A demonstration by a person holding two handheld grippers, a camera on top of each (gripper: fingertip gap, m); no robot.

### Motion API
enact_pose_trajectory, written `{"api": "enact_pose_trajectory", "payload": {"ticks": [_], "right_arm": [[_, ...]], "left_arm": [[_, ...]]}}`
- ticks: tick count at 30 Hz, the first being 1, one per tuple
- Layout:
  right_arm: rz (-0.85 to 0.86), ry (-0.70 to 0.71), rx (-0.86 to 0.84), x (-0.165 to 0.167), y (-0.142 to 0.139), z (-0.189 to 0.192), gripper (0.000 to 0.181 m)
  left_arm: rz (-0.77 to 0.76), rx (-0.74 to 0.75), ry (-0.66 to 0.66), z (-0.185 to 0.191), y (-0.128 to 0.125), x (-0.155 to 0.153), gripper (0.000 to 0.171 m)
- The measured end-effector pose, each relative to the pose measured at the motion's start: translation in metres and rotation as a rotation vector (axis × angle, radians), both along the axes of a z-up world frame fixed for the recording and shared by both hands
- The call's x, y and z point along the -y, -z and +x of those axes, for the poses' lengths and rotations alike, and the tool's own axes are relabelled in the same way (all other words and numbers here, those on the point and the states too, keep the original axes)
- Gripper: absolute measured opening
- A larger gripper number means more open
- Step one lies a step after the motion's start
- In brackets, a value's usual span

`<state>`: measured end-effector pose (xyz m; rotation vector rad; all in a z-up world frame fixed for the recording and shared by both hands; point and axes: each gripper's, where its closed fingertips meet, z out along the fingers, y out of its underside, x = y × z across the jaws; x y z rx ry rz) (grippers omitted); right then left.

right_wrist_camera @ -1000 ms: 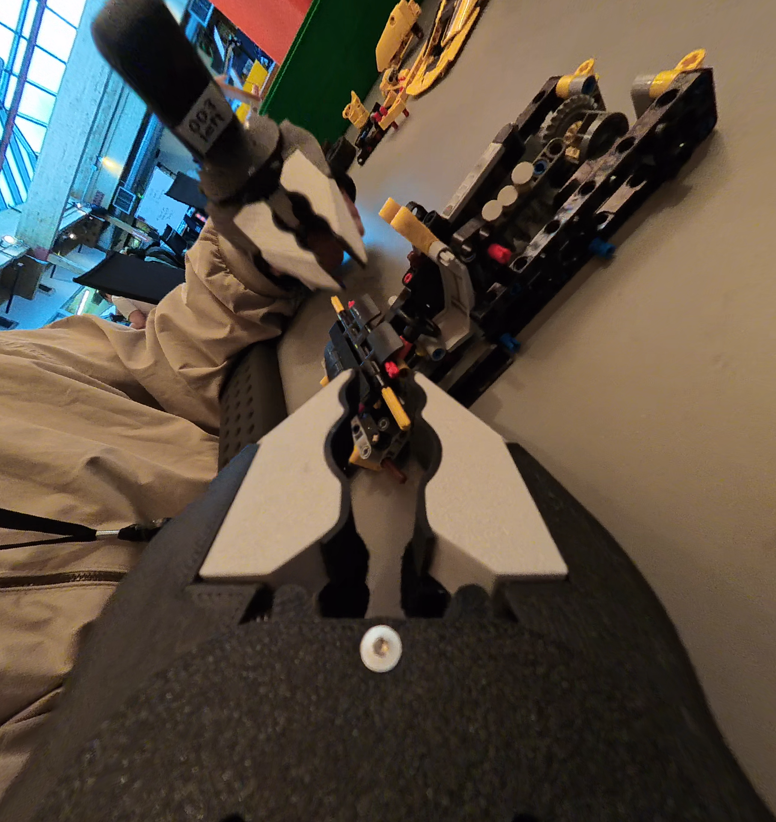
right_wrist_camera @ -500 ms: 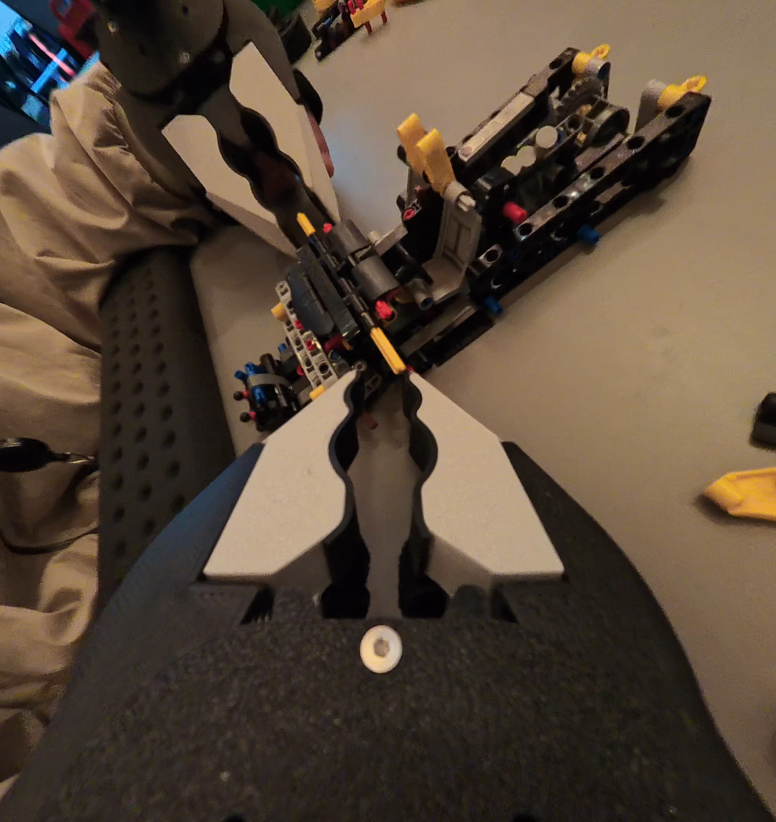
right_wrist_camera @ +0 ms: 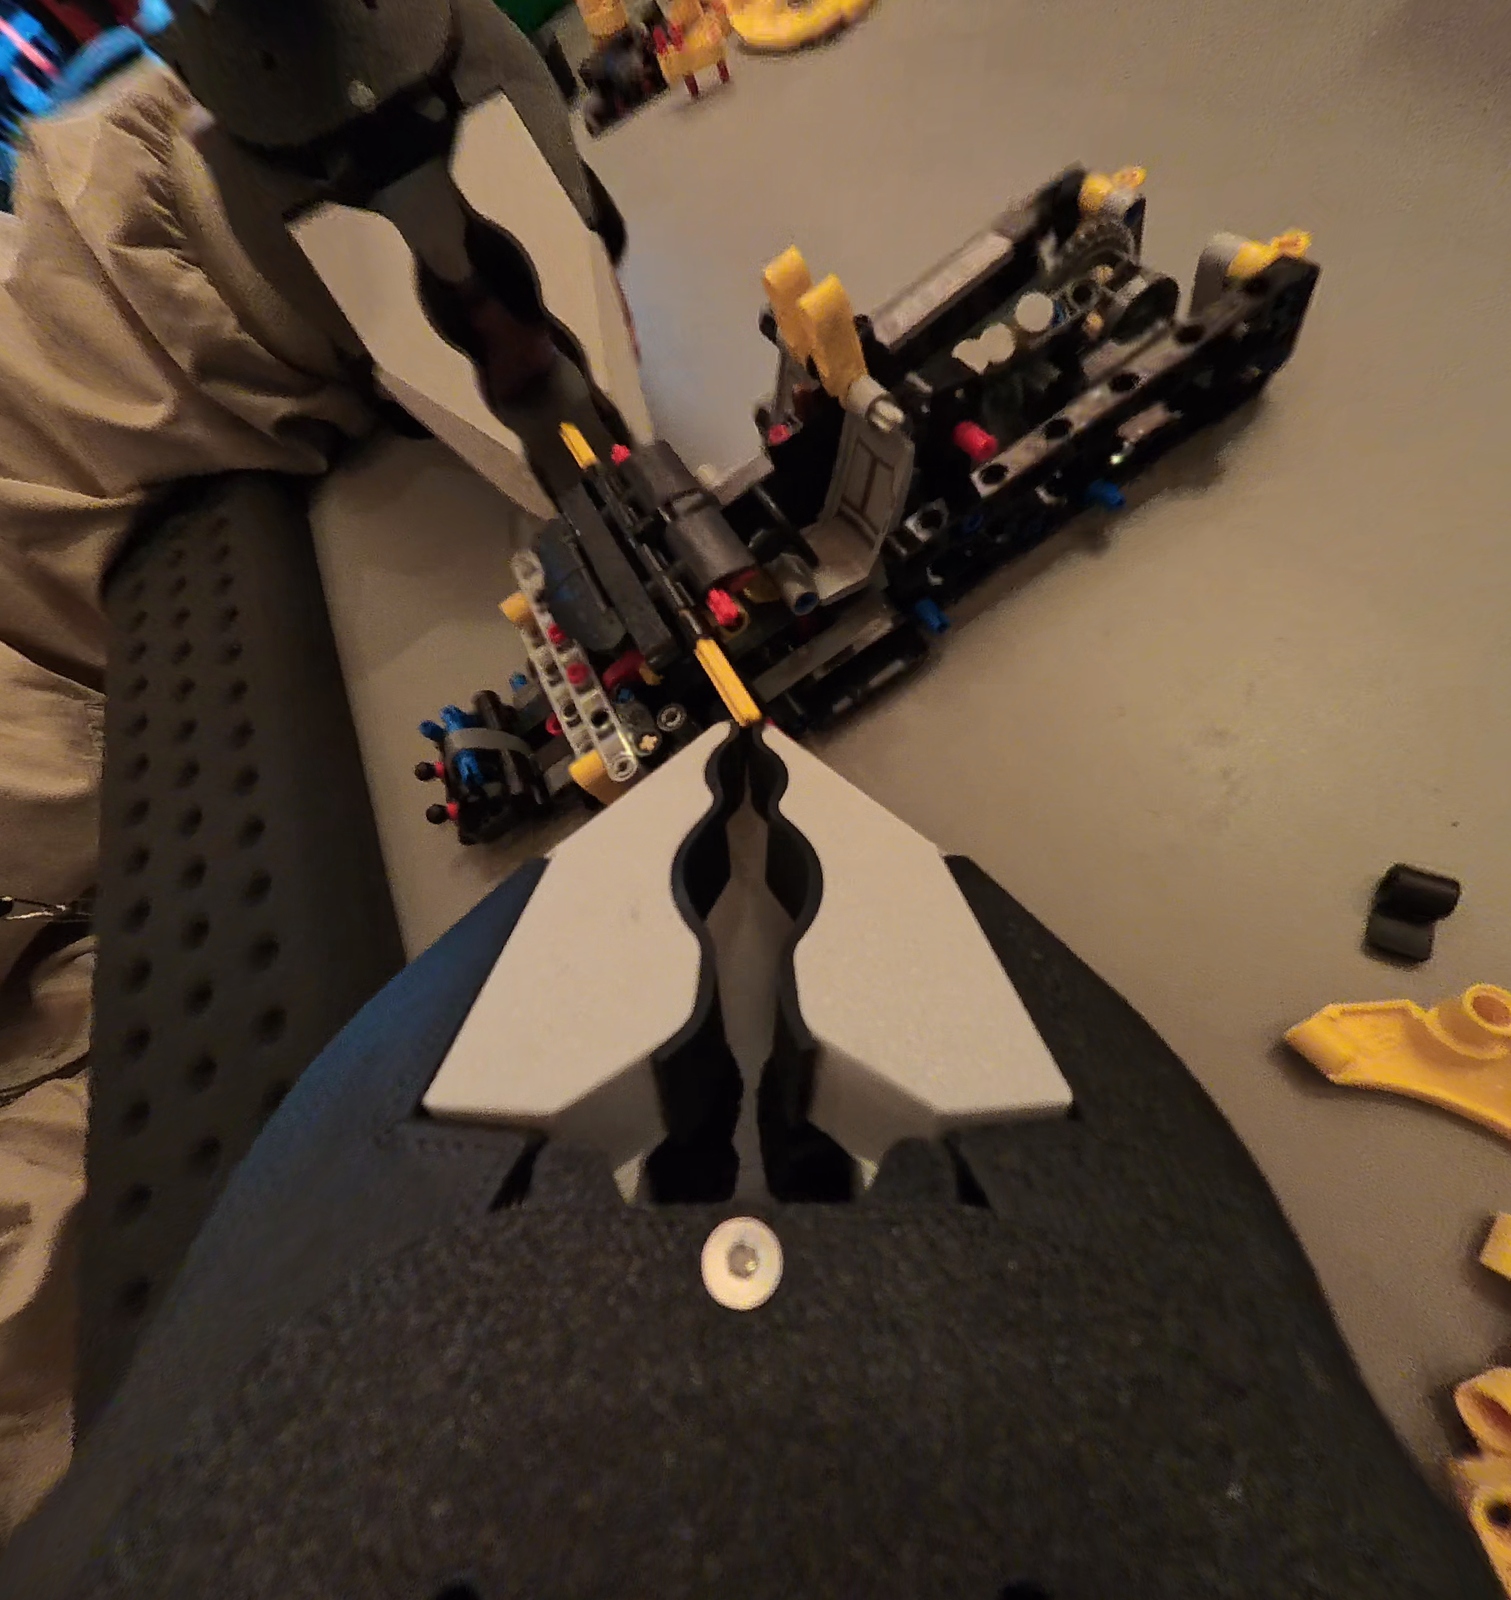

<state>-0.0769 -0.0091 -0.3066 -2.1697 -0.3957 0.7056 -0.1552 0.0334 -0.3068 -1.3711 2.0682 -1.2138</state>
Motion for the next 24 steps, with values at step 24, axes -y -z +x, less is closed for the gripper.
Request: {"api": "enact_pose_trajectory", "payload": {"ticks": [24], "right_arm": [[0.020, -0.067, 0.065, -0.005, 0.003, -0.021, 0.031]], "left_arm": [[-0.036, 0.026, -0.005, -0.004, -0.006, -0.008, 0.020]]}}
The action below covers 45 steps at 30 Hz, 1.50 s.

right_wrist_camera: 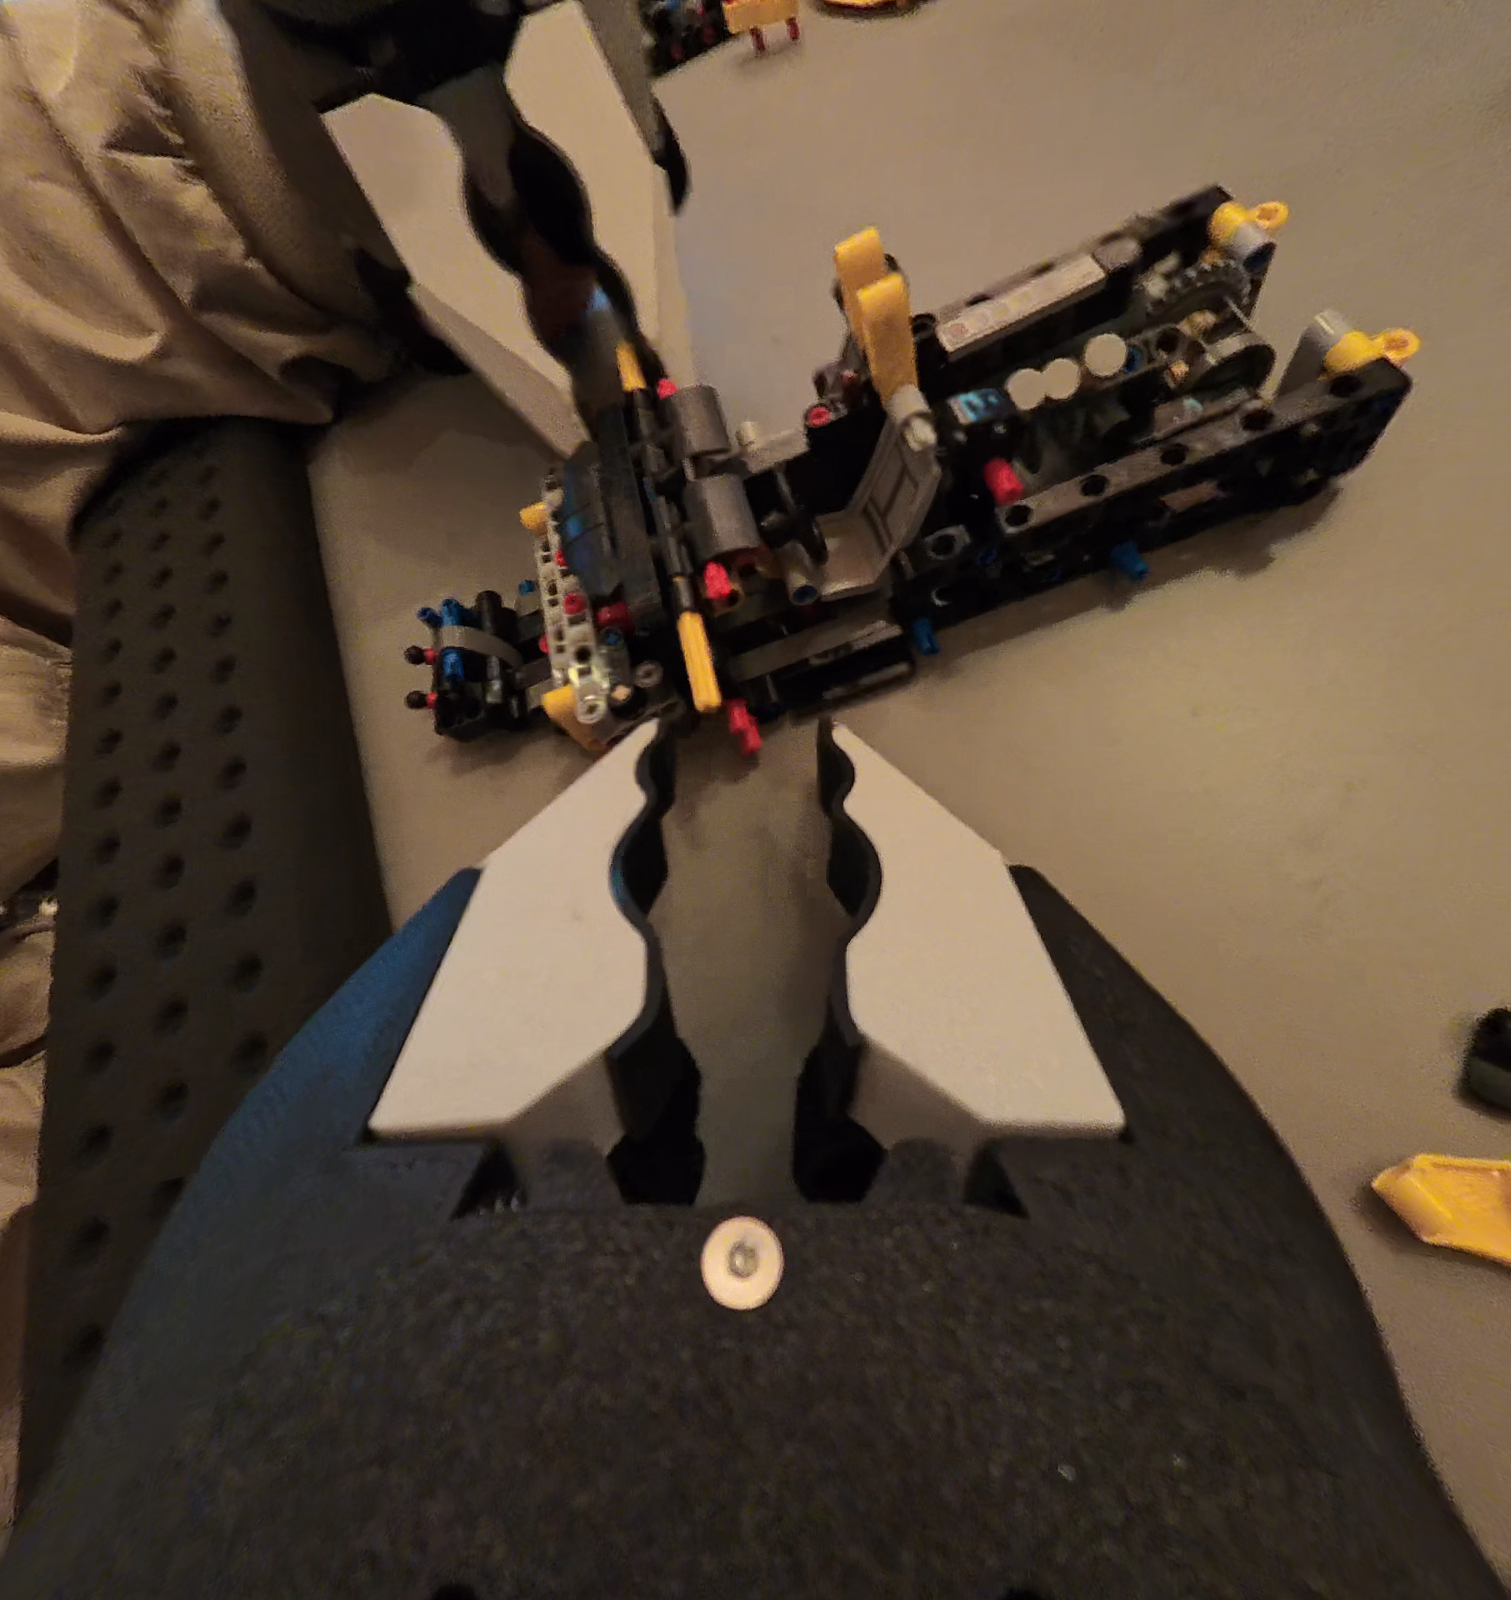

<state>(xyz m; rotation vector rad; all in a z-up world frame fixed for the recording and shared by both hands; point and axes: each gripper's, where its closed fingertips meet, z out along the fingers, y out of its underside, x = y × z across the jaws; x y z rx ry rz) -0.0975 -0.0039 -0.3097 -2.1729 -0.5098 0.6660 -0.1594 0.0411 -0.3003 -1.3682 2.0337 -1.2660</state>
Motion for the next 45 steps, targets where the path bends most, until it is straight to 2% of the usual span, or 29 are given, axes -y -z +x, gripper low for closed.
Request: {"api": "enact_pose_trajectory", "payload": {"ticks": [4, 6, 8, 12, 16, 19, 24, 27, 32, 34, 36, 40, 45], "right_arm": [[0.007, -0.071, -0.047, 0.004, -0.005, -0.018, 0.027], [-0.002, -0.085, -0.006, -0.001, 0.000, -0.020, 0.025], [0.019, -0.052, 0.018, -0.010, -0.001, -0.017, 0.008], [0.157, -0.063, 0.121, -0.014, -0.012, -0.015, 0.006], [0.342, -0.013, 0.113, -0.022, -0.047, -0.017, 0.006], [0.419, -0.092, 0.034, -0.021, -0.071, -0.034, 0.006], [0.281, -0.280, 0.063, -0.021, -0.076, -0.050, 0.006], [0.180, -0.348, 0.189, -0.025, -0.066, -0.056, 0.009], [0.156, -0.361, 0.442, -0.033, -0.063, -0.051, 0.006], [0.140, -0.370, 0.451, -0.034, -0.065, -0.052, 0.006], [0.123, -0.375, 0.435, -0.035, -0.065, -0.053, 0.006], [0.117, -0.369, 0.428, -0.037, -0.066, -0.058, 0.006], [0.107, -0.395, 0.447, -0.039, -0.067, -0.066, 0.006]], "left_arm": [[0.014, 0.010, 0.005, -0.001, 0.000, 0.000, 0.019], [0.011, 0.010, 0.009, -0.002, 0.000, -0.002, 0.019], [-0.003, -0.002, 0.015, -0.005, 0.001, -0.003, 0.019], [-0.011, -0.016, 0.027, -0.008, 0.002, -0.002, 0.018], [0.022, -0.007, 0.049, -0.011, 0.003, 0.003, 0.018], [0.069, -0.015, 0.068, -0.011, 0.008, 0.008, 0.017], [0.095, -0.010, 0.068, -0.012, 0.009, 0.008, 0.016], [0.106, -0.005, 0.069, -0.012, 0.010, 0.009, 0.016], [0.092, -0.024, 0.008, -0.013, 0.007, -0.001, 0.017], [0.062, -0.002, -0.024, -0.016, -0.007, -0.010, 0.043], [-0.004, 0.127, -0.016, -0.015, -0.035, -0.005, 0.053], [0.041, 0.262, -0.026, -0.008, -0.060, 0.001, 0.054], [0.101, 0.270, -0.027, -0.001, -0.051, 0.007, 0.053]]}}
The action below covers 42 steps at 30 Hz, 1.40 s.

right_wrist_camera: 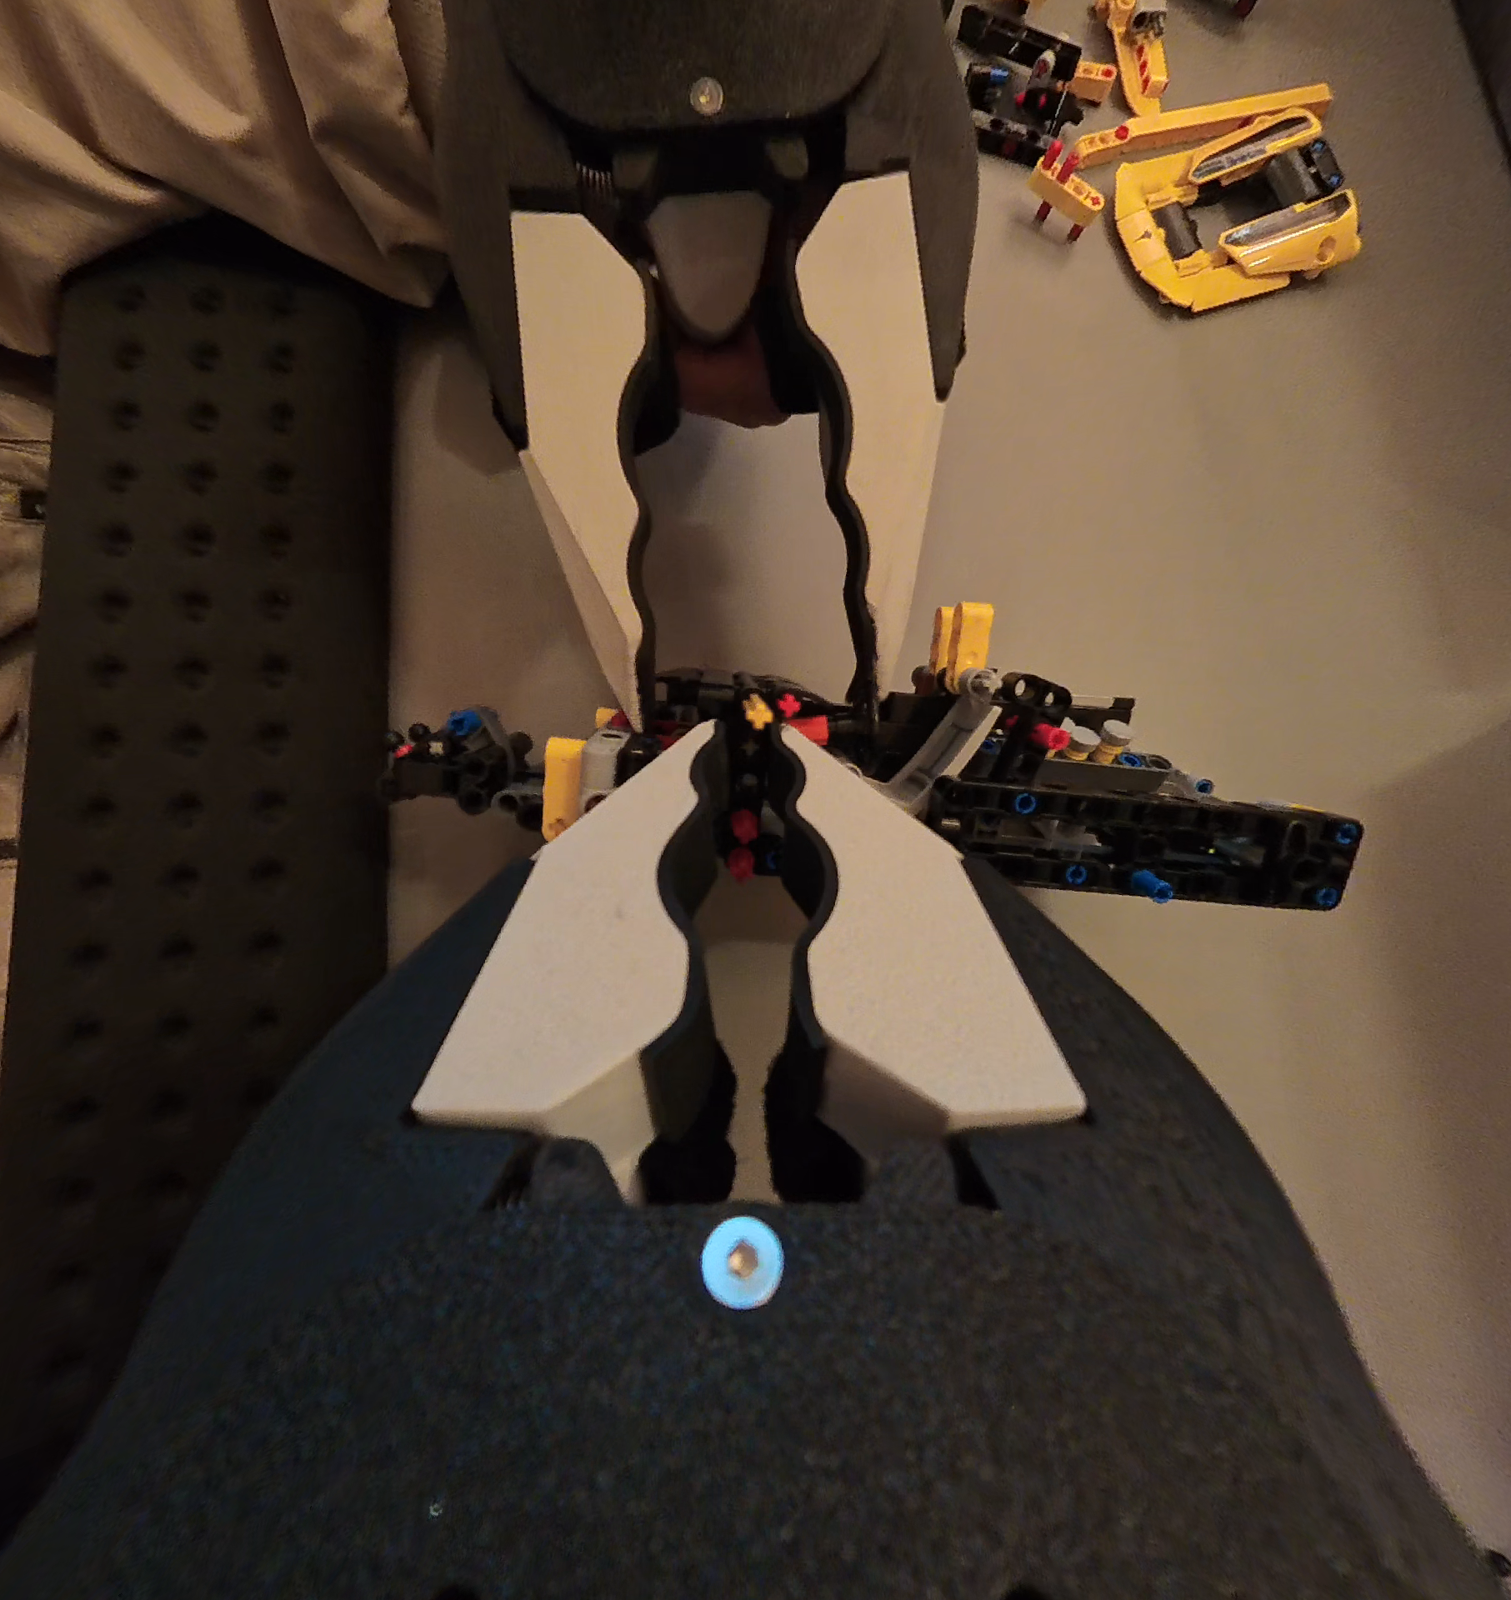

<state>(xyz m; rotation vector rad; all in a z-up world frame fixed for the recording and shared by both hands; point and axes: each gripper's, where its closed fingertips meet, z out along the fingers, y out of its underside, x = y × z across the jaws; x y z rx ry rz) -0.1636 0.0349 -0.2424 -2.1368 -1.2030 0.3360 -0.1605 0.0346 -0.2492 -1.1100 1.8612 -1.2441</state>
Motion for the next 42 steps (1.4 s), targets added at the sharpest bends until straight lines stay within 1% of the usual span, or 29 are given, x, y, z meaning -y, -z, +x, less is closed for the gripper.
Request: {"api": "enact_pose_trajectory", "payload": {"ticks": [3, 8, 11, 12, 13, 14, 15, 16, 17, 19, 21, 22, 24, 25, 26, 27, 29, 30, 31, 32, 33, 34, 35, 36, 37, 38, 39, 40, 42], "right_arm": [[-0.014, -0.008, -0.005, 0.000, 0.000, 0.000, 0.006], [-0.023, 0.013, -0.017, 0.006, 0.001, 0.006, 0.007], [0.026, 0.037, -0.025, 0.014, -0.007, 0.021, 0.018], [0.035, 0.052, -0.048, 0.018, -0.010, 0.026, 0.018], [0.025, 0.064, -0.067, 0.022, -0.009, 0.031, 0.020], [-0.012, 0.072, -0.066, 0.027, -0.001, 0.035, 0.023], [-0.043, 0.081, -0.077, 0.032, 0.008, 0.036, 0.024], [-0.059, 0.088, -0.108, 0.036, 0.016, 0.034, 0.023], [-0.052, 0.099, -0.146, 0.037, 0.022, 0.031, 0.019], [-0.022, 0.161, -0.167, 0.037, 0.035, 0.037, 0.016], [-0.006, 0.250, -0.212, 0.036, 0.041, 0.045, 0.015], [-0.029, 0.294, -0.226, 0.039, 0.046, 0.048, 0.017], [-0.061, 0.390, -0.198, 0.042, 0.063, 0.055, 0.023], [-0.042, 0.429, -0.193, 0.040, 0.069, 0.055, 0.024], [-0.006, 0.437, -0.219, 0.036, 0.071, 0.048, 0.030], [0.052, 0.454, -0.232, 0.029, 0.072, 0.045, 0.031], [0.107, 0.490, -0.144, 0.016, 0.074, 0.051, 0.035], [0.149, 0.515, -0.130, 0.007, 0.068, 0.052, 0.035], [0.189, 0.523, -0.160, 0.000, 0.062, 0.050, 0.031], [0.197, 0.507, -0.202, -0.005, 0.060, 0.044, 0.030], [0.162, 0.506, -0.212, -0.006, 0.064, 0.042, 0.030], [0.127, 0.510, -0.213, -0.007, 0.068, 0.042, 0.028], [0.099, 0.509, -0.222, -0.007, 0.070, 0.040, 0.023], [0.084, 0.516, -0.235, -0.007, 0.071, 0.040, 0.020], [0.078, 0.527, -0.242, -0.009, 0.071, 0.040, 0.015], [0.080, 0.544, -0.233, -0.010, 0.072, 0.042, 0.013], [0.083, 0.552, -0.226, -0.012, 0.073, 0.043, 0.013], [0.082, 0.544, -0.229, -0.014, 0.072, 0.041, 0.009], [0.096, 0.556, -0.205, -0.017, 0.073, 0.043, 0.006]], "left_arm": [[-0.024, 0.034, 0.004, 0.001, 0.000, 0.001, 0.053], [0.018, 0.037, -0.008, 0.004, 0.002, 0.006, 0.052], [0.020, 0.018, -0.009, 0.007, 0.005, 0.011, 0.051], [0.017, 0.006, -0.001, 0.007, 0.007, 0.012, 0.051], [0.035, -0.008, -0.002, 0.007, 0.011, 0.012, 0.039], [0.090, -0.028, -0.018, 0.007, 0.020, 0.009, 0.033], [0.165, -0.061, -0.020, 0.007, 0.031, 0.007, 0.031], [0.200, -0.069, -0.016, 0.008, 0.036, 0.008, 0.031], [0.189, -0.066, -0.013, 0.009, 0.035, 0.012, 0.023], [0.199, -0.082, -0.002, 0.010, 0.037, 0.014, 0.022], [0.193, -0.089, -0.010, 0.011, 0.037, 0.014, 0.022], [0.185, -0.096, -0.018, 0.012, 0.037, 0.012, 0.022], [0.211, -0.106, -0.071, 0.016, 0.038, 0.003, 0.022], [0.229, -0.107, -0.108, 0.020, 0.038, -0.003, 0.022], [0.240, -0.108, -0.139, 0.023, 0.038, -0.009, 0.023], [0.238, -0.111, -0.154, 0.025, 0.038, -0.013, 0.022], [0.185, -0.130, -0.167, 0.026, 0.036, -0.017, 0.022], [0.122, -0.145, -0.192, 0.026, 0.033, -0.021, 0.027], [0.053, -0.152, -0.229, 0.027, 0.027, -0.026, 0.041], [-0.012, -0.147, -0.257, 0.028, 0.020, -0.029, 0.044], [-0.054, -0.141, -0.283, 0.027, 0.015, -0.032, 0.053], [-0.053, -0.152, -0.330, 0.027, 0.016, -0.037, 0.057], [-0.021, -0.176, -0.376, 0.027, 0.021, -0.042, 0.061], [0.017, -0.201, -0.398, 0.028, 0.027, -0.043, 0.068], [0.055, -0.228, -0.417, 0.029, 0.034, -0.044, 0.071], [0.090, -0.255, -0.425, 0.031, 0.041, -0.043, 0.076], [0.114, -0.278, -0.419, 0.033, 0.046, -0.040, 0.076], [0.128, -0.295, -0.424, 0.035, 0.049, -0.039, 0.083], [0.139, -0.316, -0.432, 0.038, 0.050, -0.042, 0.082]]}}
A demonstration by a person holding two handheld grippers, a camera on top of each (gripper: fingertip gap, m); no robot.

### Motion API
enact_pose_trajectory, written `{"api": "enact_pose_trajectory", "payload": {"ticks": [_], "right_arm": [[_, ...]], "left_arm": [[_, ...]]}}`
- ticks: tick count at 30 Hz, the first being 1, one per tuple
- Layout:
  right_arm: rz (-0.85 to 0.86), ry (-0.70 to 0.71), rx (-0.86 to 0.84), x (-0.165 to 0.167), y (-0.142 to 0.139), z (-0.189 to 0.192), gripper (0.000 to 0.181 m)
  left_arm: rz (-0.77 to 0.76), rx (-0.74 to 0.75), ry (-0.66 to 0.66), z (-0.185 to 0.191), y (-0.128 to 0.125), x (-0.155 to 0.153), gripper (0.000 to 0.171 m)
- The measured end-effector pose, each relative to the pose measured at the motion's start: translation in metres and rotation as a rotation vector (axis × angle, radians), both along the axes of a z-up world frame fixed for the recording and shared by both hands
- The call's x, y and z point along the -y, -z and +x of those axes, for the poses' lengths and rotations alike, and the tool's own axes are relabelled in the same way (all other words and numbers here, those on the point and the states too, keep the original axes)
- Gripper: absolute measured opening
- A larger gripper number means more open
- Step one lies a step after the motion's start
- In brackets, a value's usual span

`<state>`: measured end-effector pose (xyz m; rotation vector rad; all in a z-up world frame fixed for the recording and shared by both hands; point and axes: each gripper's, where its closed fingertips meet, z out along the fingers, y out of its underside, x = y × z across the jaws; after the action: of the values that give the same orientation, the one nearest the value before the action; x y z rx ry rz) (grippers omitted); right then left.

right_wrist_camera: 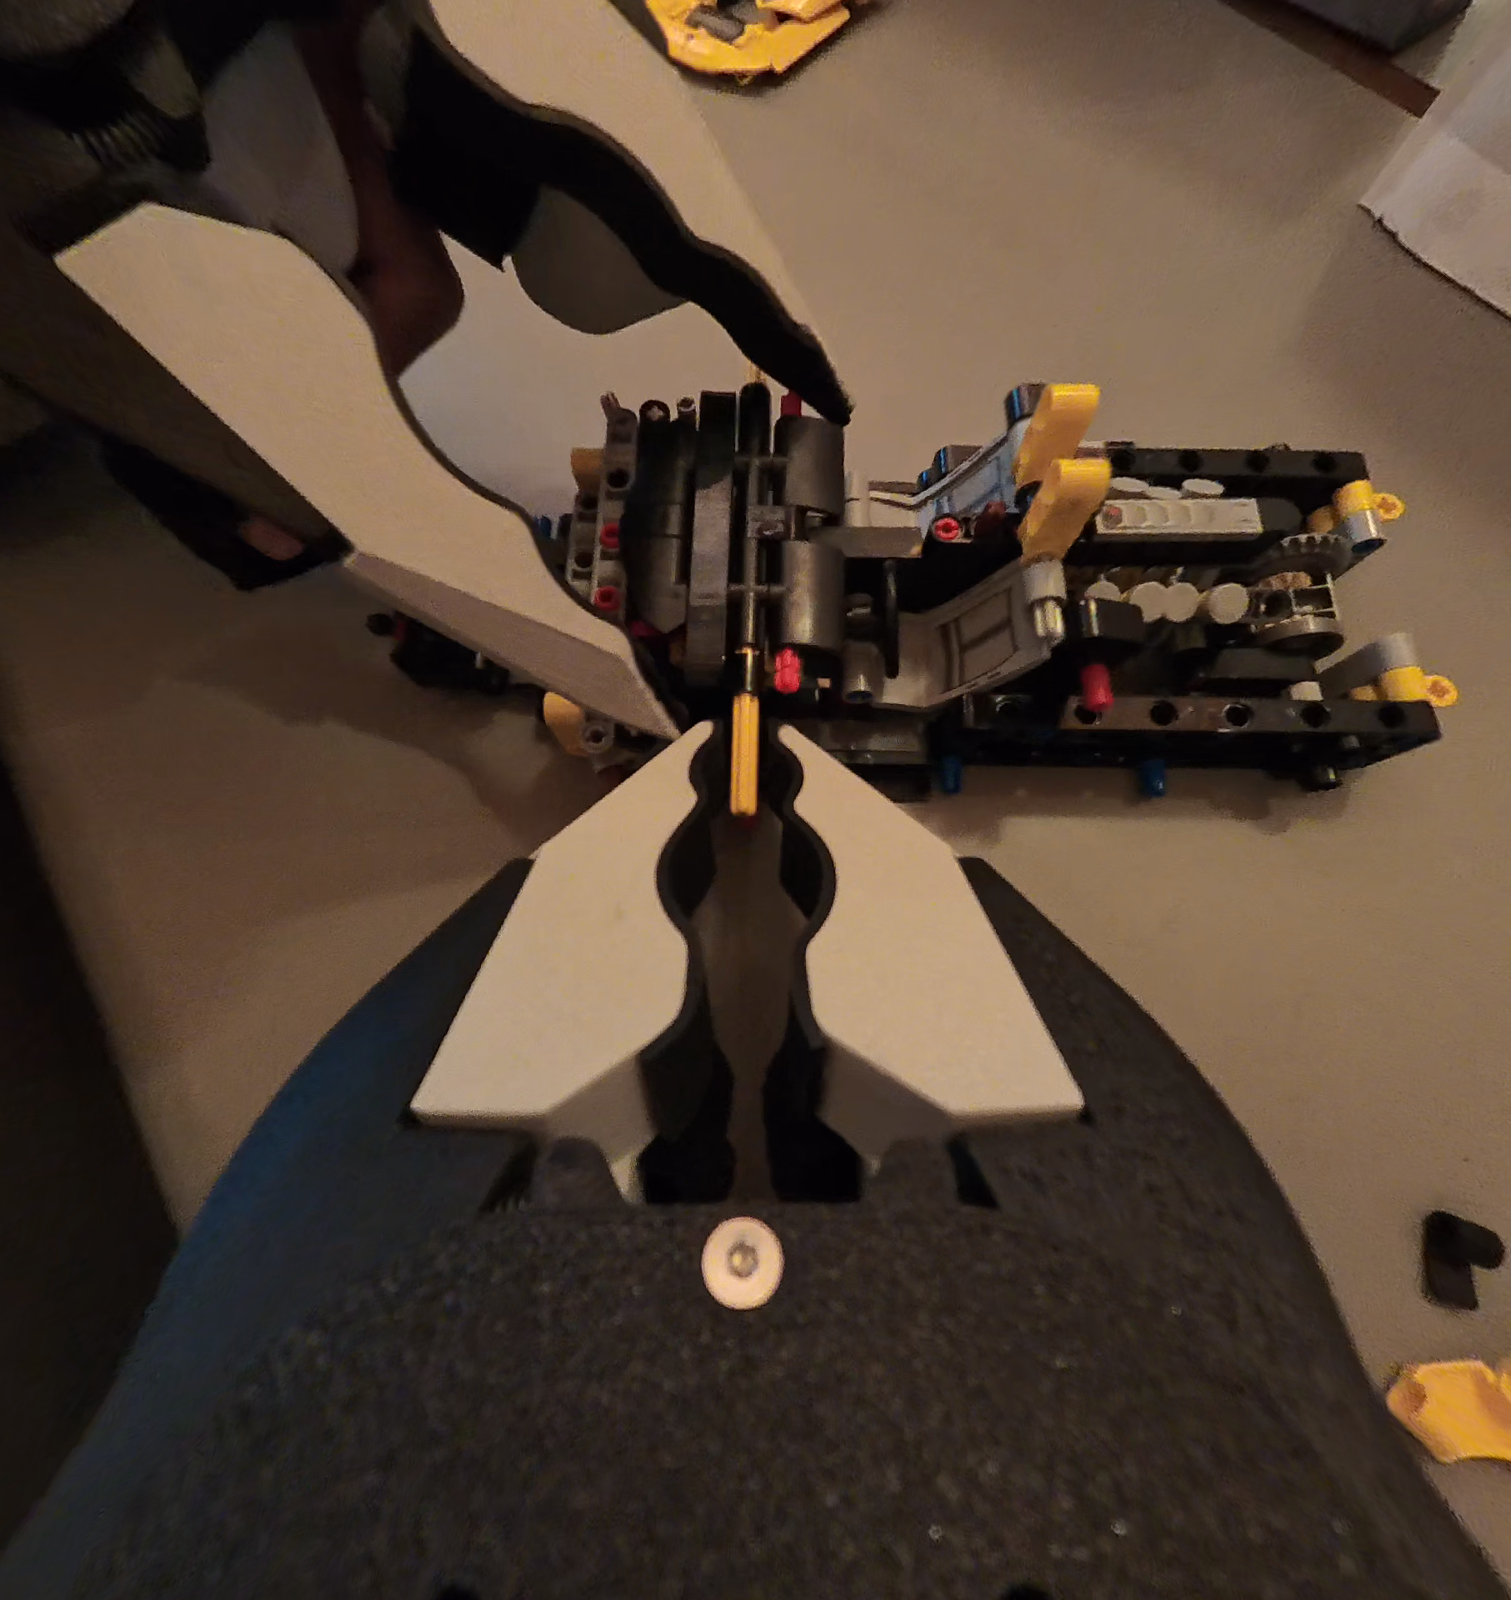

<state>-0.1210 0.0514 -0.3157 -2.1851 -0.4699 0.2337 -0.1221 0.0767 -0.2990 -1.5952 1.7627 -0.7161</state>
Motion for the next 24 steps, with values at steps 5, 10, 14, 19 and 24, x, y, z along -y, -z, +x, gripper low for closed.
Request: {"api": "enact_pose_trajectory", "payload": {"ticks": [5, 10, 14, 19, 24], "right_arm": [[-0.057, 0.086, -0.024, 0.004, 0.001, 0.006, 0.006], [-0.084, 0.157, -0.051, 0.013, 0.002, 0.012, 0.006], [-0.097, 0.178, -0.059, 0.019, 0.002, 0.015, 0.006], [-0.107, 0.208, -0.051, 0.024, 0.002, 0.016, 0.007], [-0.110, 0.212, -0.052, 0.031, 0.002, 0.016, 0.007]], "left_arm": [[-0.045, -0.005, -0.007, 0.007, 0.003, -0.001, 0.078], [-0.058, -0.005, 0.014, 0.013, 0.003, 0.007, 0.077], [-0.069, 0.000, 0.020, 0.016, 0.004, 0.011, 0.076], [-0.075, -0.007, 0.037, 0.016, 0.004, 0.014, 0.076], [-0.082, -0.009, 0.066, 0.017, 0.004, 0.021, 0.075]]}}
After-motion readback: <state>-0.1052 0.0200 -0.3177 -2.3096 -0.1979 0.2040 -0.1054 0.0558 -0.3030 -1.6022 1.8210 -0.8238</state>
